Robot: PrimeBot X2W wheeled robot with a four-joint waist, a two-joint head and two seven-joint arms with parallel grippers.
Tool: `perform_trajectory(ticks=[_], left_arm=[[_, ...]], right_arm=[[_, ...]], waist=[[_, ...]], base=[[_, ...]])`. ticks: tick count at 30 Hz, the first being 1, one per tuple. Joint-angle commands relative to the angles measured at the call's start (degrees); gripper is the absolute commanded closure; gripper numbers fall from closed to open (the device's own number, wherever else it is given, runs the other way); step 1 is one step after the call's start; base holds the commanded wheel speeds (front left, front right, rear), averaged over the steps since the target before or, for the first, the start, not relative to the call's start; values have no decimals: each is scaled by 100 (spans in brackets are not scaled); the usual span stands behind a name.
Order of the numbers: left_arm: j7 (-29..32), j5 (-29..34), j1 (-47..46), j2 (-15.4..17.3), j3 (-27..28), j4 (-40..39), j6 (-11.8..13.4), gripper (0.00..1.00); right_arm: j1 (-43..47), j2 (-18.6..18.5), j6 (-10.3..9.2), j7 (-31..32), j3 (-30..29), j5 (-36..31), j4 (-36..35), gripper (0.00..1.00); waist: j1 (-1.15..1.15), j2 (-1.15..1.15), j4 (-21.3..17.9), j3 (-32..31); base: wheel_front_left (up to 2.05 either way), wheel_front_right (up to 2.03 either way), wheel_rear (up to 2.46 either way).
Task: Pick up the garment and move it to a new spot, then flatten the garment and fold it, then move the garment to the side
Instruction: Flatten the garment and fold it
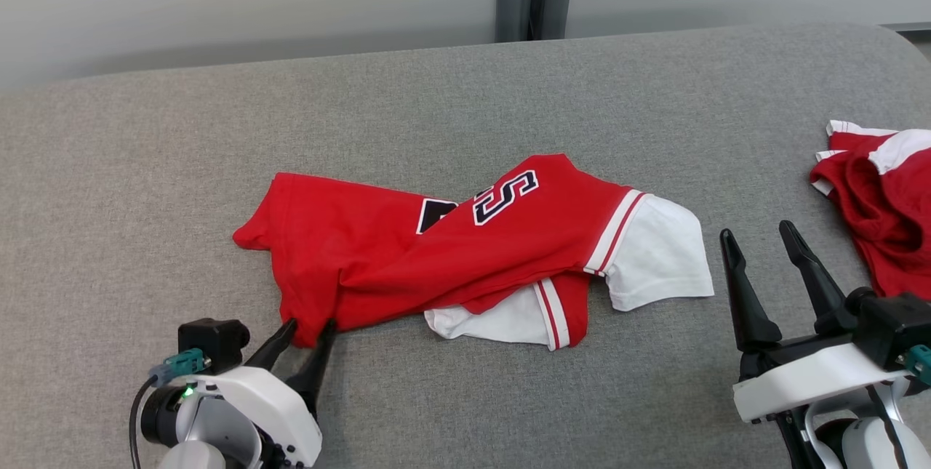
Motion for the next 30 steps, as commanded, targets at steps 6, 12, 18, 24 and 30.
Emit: perform_trajectory(ticks=[6, 12, 18, 24, 30], left_arm=[[-390, -12, -215, 97, 74, -10, -28, 100], [-295, -21, -20, 284, 149, -651, 109, 100], [271, -128, 55, 629, 326, -1750, 248, 100], [635, -205, -439, 914, 497, -1663, 256, 100], [920, -293, -1167, 1038, 441, -662, 120, 100]], right_arm=[[-68, -15, 1, -76, -70, 19, 41, 0], [-45, -18, 1, -73, -177, -13, 23, 0], [-109, 15, 1, -51, -210, -33, -14, 0], [-291, 54, 1, -99, -98, 16, 50, 0], [-513, 72, 1, -195, 48, 77, 179, 0]], waist=[[0, 0, 34, -6], [0, 0, 125, 2], [0, 0, 181, 135], [0, 0, 20, 372], [0, 0, -255, 655]], base=[[0, 0, 0], [0, 0, 0], [0, 0, 0], [0, 0, 0], [0, 0, 0]])
